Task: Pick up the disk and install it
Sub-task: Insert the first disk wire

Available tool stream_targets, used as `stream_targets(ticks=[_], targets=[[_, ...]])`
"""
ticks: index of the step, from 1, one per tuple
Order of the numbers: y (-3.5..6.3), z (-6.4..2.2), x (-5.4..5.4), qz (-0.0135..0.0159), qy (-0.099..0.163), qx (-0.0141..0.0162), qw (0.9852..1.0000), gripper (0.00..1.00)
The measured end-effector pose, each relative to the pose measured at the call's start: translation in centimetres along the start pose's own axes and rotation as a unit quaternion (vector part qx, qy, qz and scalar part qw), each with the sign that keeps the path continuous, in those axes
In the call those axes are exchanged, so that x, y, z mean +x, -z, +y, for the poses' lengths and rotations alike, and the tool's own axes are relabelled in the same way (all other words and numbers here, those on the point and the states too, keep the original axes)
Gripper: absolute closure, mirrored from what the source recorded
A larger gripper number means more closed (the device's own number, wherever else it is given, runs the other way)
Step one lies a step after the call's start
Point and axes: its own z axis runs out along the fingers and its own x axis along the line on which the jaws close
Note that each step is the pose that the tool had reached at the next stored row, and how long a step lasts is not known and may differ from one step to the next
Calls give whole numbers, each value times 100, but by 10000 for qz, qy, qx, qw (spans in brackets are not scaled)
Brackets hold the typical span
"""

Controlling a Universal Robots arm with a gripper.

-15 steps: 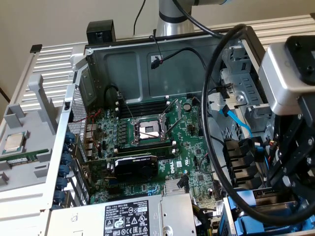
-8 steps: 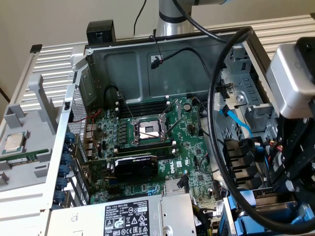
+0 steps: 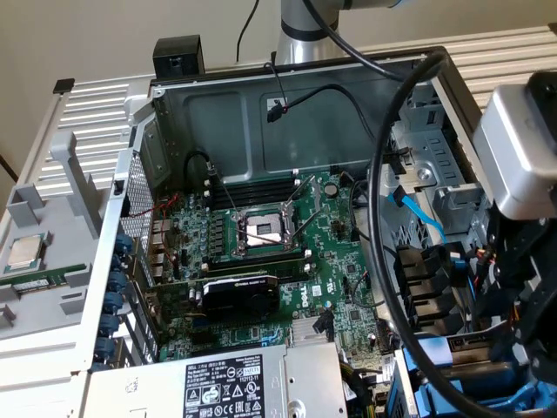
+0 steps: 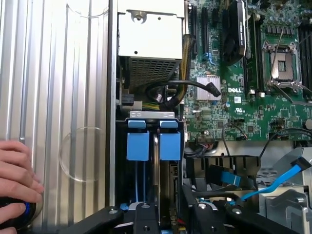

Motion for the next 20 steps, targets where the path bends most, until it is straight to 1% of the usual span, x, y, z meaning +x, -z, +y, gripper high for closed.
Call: stream_targets(ticks=[1, 4, 6, 7, 8, 11, 13, 16, 20], targets=[[2, -1, 11, -11, 2, 0, 10000, 64], [5, -1, 29, -72, 30, -5, 10000, 64], [5, -2, 32, -128, 64, -13, 9999, 64], [5, -4, 34, -152, 79, -17, 9999, 64], [4, -9, 36, -168, 94, -20, 9998, 64], [3, -34, 39, -202, 143, -30, 9997, 64], [-12, -62, 42, -215, 176, -36, 9996, 64], [-54, -99, 54, -214, 224, -44, 9995, 64], [-92, -106, 76, -211, 309, -59, 9993, 64]])
